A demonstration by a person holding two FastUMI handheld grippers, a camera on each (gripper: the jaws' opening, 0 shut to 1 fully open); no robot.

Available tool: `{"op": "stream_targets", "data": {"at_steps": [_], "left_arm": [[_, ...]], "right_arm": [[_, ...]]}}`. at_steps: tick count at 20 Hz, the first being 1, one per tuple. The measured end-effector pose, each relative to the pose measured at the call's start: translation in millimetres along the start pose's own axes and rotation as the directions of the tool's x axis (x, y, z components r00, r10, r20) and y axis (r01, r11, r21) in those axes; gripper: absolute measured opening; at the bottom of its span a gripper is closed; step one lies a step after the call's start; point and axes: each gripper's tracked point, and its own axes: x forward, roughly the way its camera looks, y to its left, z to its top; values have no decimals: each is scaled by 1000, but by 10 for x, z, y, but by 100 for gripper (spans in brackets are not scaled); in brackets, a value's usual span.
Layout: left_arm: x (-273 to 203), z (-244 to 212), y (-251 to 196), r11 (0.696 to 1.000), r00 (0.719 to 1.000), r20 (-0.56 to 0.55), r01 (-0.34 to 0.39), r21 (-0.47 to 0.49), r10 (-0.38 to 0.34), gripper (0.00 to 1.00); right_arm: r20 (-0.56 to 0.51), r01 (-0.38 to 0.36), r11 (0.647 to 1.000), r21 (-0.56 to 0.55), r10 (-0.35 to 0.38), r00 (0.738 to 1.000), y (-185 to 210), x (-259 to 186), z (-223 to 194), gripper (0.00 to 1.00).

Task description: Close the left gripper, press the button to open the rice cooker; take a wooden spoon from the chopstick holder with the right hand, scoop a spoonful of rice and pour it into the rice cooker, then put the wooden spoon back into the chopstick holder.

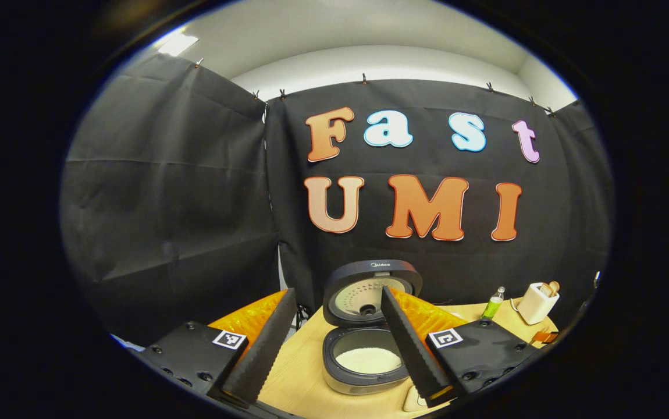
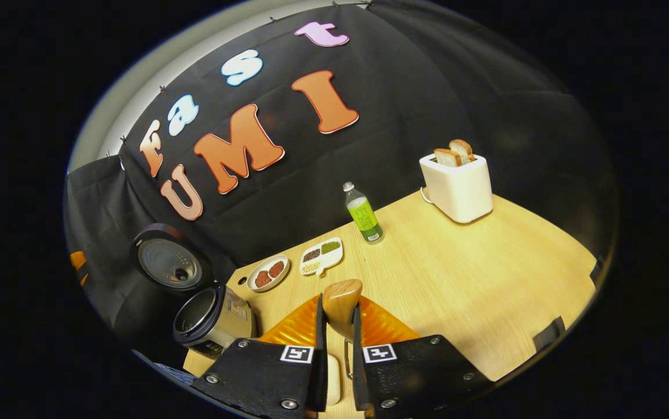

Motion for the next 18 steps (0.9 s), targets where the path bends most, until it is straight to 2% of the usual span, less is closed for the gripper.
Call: {"op": "stream_targets", "data": {"at_steps": [1, 3, 5, 7, 9, 10, 13, 14, 15, 17, 18], "left_arm": [[-24, 19, 13, 1000, 1000, 1, -5, 2, 5, 95], [-60, 33, 34, 1000, 1000, 3, -13, 11, 13, 98], [-74, 24, 46, 1000, 1000, 2, -20, 23, 20, 95], [-81, 7, 36, 999, 1000, -3, -22, 24, 22, 98], [-74, -26, 2, 1000, 1000, -9, -17, 15, 17, 94], [-59, -34, -21, 1000, 1000, -9, -15, 10, 15, 96], [-11, -48, -107, 1000, 1000, -9, 3, -12, -3, 100], [16, -62, -138, 1000, 1000, -9, 9, -15, -10, 100], [17, -64, -171, 1000, 1000, -10, 17, -17, -17, 100], [45, -98, -217, 999, 999, -14, 29, -21, -29, 98], [61, -116, -224, 999, 999, -17, 33, -22, -34, 98]], "right_arm": [[-9, -1, 1000, 1, 1, 1000, -22, 29, -49, 17], [-4, -7, 1000, 11, 7, 1000, -39, 49, -44, 18], [-8, -3, 1000, 23, 3, 1000, -95, 25, -28, 21], [-15, 6, 999, 36, -6, 1000, -157, -10, -3, 25], [-19, 24, 999, 34, -23, 1000, -224, -93, 39, 29], [-21, 45, 999, 29, -44, 999, -297, -98, 51, 32], [-18, 91, 995, 31, -91, 996, -456, -204, 162, 60], [-21, 111, 994, 22, -110, 994, -496, -227, 175, 66], [-17, 138, 990, -3, -138, 990, -558, -255, 213, 80], [5, 185, 980, -73, -185, 983, -647, -327, 323, 95], [15, 193, 976, -97, -193, 981, -631, -377, 413, 95]]}}
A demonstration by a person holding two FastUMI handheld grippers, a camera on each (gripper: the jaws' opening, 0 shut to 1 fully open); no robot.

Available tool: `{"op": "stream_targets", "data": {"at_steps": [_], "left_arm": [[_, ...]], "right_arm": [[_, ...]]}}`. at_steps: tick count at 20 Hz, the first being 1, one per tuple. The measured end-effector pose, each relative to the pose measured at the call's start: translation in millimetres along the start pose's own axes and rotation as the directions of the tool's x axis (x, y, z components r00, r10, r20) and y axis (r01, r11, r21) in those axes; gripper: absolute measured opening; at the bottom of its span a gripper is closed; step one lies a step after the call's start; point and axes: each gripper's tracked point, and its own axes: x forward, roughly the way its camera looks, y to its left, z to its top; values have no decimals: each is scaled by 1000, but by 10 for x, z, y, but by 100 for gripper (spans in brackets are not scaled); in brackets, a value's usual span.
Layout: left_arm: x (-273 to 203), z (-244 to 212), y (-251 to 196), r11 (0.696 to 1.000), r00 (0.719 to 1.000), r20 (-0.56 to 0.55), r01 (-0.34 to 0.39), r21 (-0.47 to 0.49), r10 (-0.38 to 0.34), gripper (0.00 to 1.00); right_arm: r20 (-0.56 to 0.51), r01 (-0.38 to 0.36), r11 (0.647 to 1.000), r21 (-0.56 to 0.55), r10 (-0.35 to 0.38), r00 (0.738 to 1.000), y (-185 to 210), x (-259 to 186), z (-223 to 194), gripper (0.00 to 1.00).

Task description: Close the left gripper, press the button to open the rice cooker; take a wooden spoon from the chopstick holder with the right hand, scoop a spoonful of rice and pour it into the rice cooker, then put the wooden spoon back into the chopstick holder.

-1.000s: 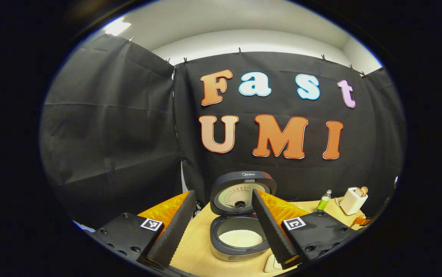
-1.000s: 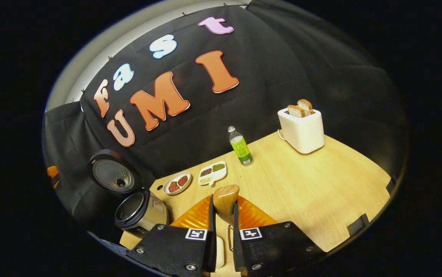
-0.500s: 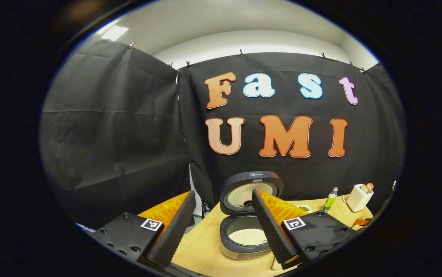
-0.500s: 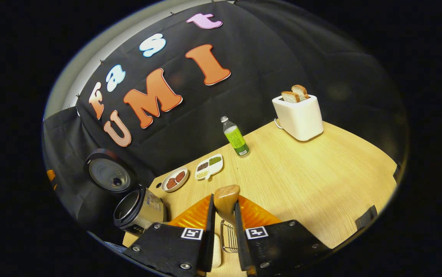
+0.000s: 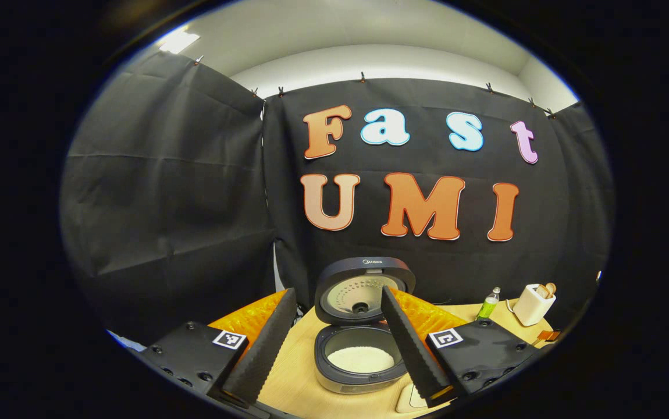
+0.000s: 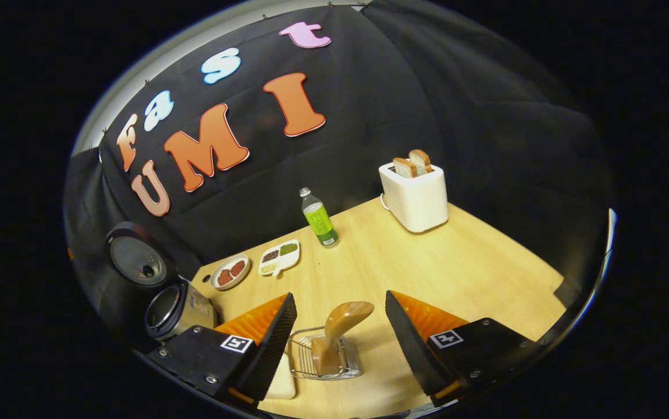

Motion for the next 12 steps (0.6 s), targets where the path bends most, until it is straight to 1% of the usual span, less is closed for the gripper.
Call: {"op": "stream_targets", "data": {"at_steps": [1, 2, 3, 7, 8, 9, 12], "left_arm": [[22, -10, -19, 1000, 1000, -5, 7, 0, -7, 98], [44, -12, -34, 1000, 1000, -8, 14, 1, -14, 94], [66, -14, -46, 1000, 1000, -9, 19, 4, -19, 98], [132, 38, -73, 999, 999, -5, 34, 26, -34, 98], [159, 58, -86, 999, 999, -4, 43, 27, -43, 98], [182, 72, -107, 998, 999, -5, 50, 28, -50, 100], [348, 134, -163, 997, 998, -9, 69, 22, -69, 100]], "right_arm": [[21, 5, 1000, -18, -5, 1000, 12, -59, 125, 94], [41, 12, 999, -38, -10, 999, 30, -103, 242, 95], [57, 14, 998, -61, -11, 998, 68, -148, 358, 95], [108, -2, 989, -151, 19, 994, 342, -361, 835, 94], [131, -3, 986, -164, 25, 991, 421, -431, 988, 95], [149, -5, 985, -175, 32, 988, 493, -494, 1123, 95], [213, 2, 977, -213, 45, 976, 673, -666, 1488, 95]]}}
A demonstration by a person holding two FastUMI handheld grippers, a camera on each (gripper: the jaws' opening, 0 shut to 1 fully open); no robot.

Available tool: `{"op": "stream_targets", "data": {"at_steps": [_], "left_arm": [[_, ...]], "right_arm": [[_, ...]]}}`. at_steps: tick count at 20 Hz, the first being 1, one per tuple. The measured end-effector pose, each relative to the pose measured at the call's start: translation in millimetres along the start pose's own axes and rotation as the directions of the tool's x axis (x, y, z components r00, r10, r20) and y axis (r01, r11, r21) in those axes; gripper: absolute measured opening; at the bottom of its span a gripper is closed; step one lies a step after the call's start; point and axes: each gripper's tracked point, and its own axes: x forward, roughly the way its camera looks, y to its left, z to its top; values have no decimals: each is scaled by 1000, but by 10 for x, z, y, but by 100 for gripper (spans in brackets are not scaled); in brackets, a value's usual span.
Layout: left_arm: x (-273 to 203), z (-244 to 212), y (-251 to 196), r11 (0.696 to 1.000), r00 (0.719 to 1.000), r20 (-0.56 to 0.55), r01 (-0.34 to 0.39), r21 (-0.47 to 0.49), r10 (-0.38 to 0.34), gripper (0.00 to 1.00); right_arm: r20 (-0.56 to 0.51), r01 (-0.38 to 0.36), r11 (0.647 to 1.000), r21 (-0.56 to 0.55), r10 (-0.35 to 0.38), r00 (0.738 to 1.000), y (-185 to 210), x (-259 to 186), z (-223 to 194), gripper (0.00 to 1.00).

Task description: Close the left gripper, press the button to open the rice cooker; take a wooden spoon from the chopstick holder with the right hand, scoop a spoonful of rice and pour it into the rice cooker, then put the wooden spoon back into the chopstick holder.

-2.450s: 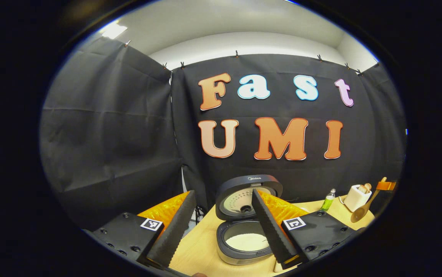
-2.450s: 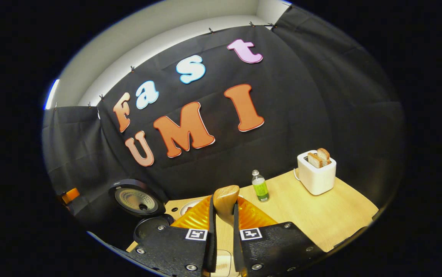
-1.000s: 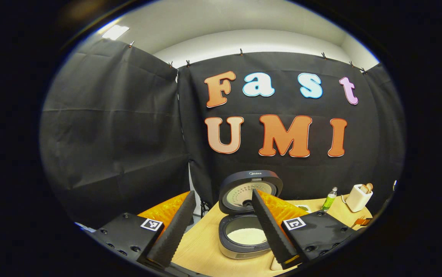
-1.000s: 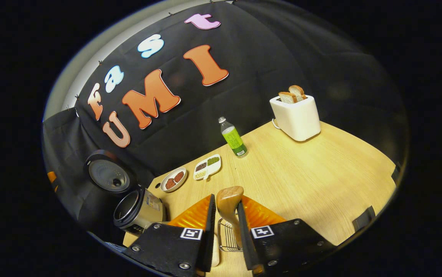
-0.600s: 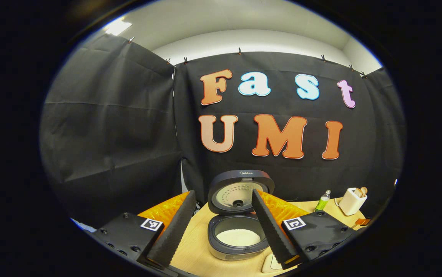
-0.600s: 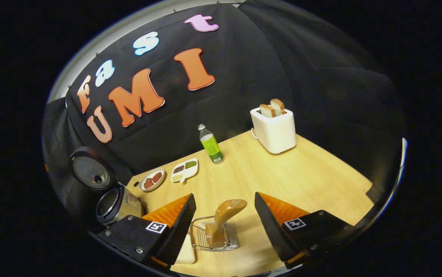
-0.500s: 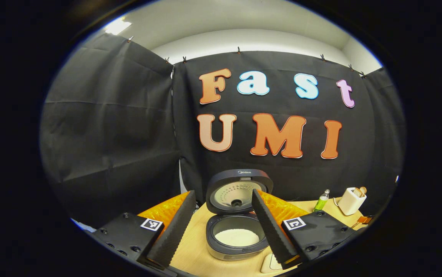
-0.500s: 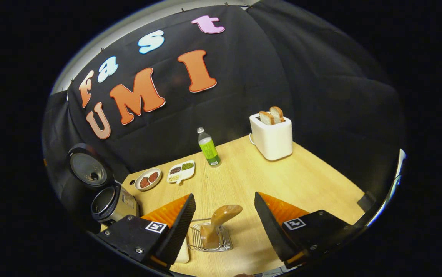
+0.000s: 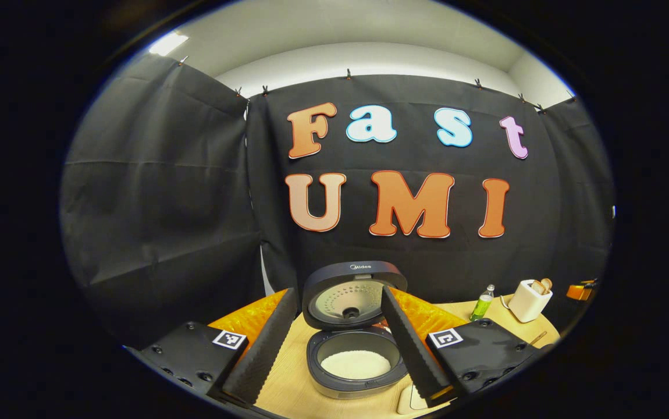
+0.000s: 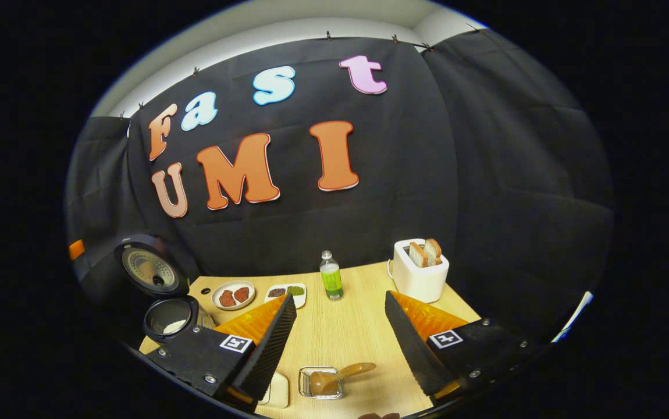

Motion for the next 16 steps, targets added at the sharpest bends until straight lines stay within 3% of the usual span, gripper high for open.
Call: {"op": "stream_targets", "data": {"at_steps": [3, 8, 9, 10, 14, 16], "left_arm": [[245, 170, -79, 1000, 999, 21, 24, -19, -24, 100], [929, 492, -268, 998, 997, 40, 62, 14, -62, 98], [1076, 545, -313, 997, 997, 32, 69, 16, -70, 100], [1245, 583, -375, 996, 996, 18, 86, 11, -86, 94], [1772, 577, -478, 996, 994, -60, 91, 18, -90, 98], [2017, 496, -507, 995, 990, -106, 92, 33, -88, 95]], "right_arm": [[61, 1, 1000, -6, 0, 998, 66, -83, 326, 95], [94, 39, 998, -43, -34, 995, 66, -167, 471, 95], [91, 49, 997, -57, -44, 995, 62, -187, 474, 95], [92, 58, 996, -70, -52, 994, 62, -206, 479, 95], [112, 93, 989, -119, -79, 991, 16, -274, 573, 95], [114, 95, 989, -112, -82, 990, 33, -310, 641, 95]]}}
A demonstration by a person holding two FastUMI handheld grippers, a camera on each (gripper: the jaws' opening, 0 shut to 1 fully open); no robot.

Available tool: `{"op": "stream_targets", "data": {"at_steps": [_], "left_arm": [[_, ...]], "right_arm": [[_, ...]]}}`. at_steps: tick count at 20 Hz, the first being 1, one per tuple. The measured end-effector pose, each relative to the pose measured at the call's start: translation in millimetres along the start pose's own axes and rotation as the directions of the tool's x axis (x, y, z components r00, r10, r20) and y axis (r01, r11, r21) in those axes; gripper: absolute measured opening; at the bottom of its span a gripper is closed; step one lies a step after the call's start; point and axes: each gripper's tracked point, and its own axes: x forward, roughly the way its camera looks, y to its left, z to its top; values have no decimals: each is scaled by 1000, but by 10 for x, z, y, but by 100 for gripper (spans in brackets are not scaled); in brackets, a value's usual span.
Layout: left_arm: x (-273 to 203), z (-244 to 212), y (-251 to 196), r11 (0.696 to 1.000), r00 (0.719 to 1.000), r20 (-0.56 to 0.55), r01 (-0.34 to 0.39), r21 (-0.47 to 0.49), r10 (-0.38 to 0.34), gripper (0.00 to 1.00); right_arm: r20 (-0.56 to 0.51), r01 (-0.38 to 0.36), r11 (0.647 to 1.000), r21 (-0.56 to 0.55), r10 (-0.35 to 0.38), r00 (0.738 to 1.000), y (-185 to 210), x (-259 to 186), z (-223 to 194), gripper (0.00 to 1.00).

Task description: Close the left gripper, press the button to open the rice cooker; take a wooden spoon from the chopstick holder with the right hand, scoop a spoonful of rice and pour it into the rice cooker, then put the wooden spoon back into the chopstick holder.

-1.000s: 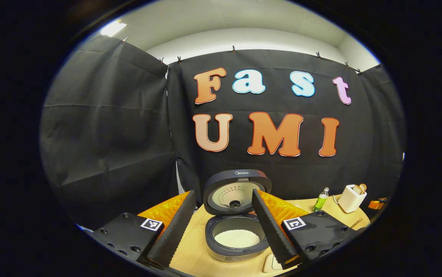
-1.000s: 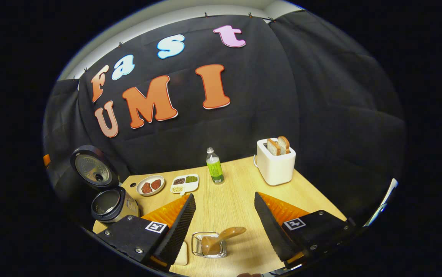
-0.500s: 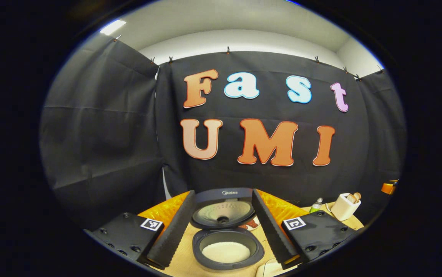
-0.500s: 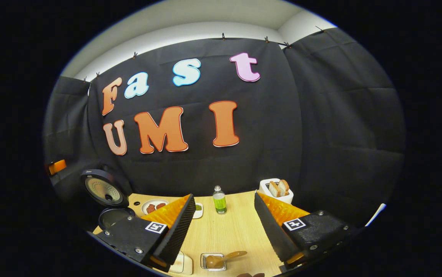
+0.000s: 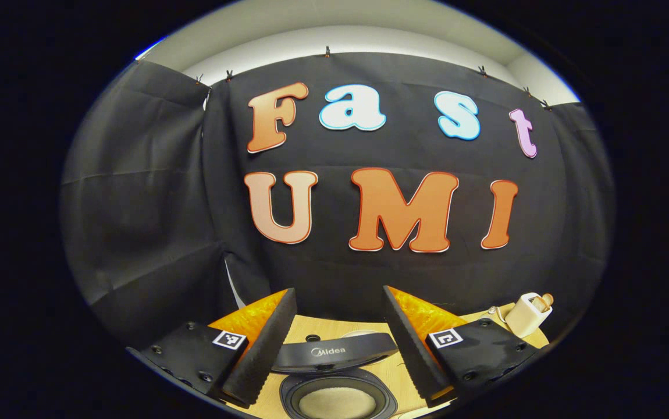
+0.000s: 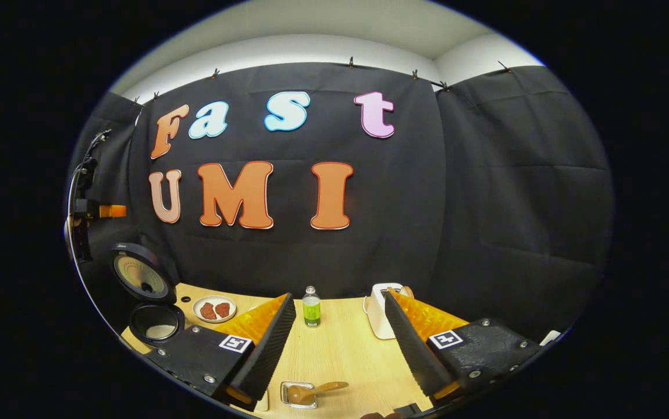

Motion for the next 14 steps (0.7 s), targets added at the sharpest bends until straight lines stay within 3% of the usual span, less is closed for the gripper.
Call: {"op": "stream_targets", "data": {"at_steps": [2, 4, 6, 8, 14], "left_arm": [[215, -157, 5, 1000, 998, -62, -3, -6, 3, 100], [387, -405, 59, 1000, 991, -137, -10, -21, 8, 95], [493, -627, 101, 999, 980, -201, -14, -47, 4, 98], [531, -794, 140, 997, 971, -239, -23, -75, 5, 95], [371, -845, 136, 997, 970, -242, -28, -70, 10, 99]], "right_arm": [[9, -2, 1000, 25, 2, 1000, 1, -26, 74, 95], [21, -2, 999, 38, 2, 1000, 6, -72, 124, 95], [28, 2, 999, 40, -3, 1000, 1, -111, 161, 100], [30, 6, 999, 44, -7, 1000, -13, -116, 159, 95], [16, -1, 998, 61, 0, 1000, 23, -106, 127, 95]]}}
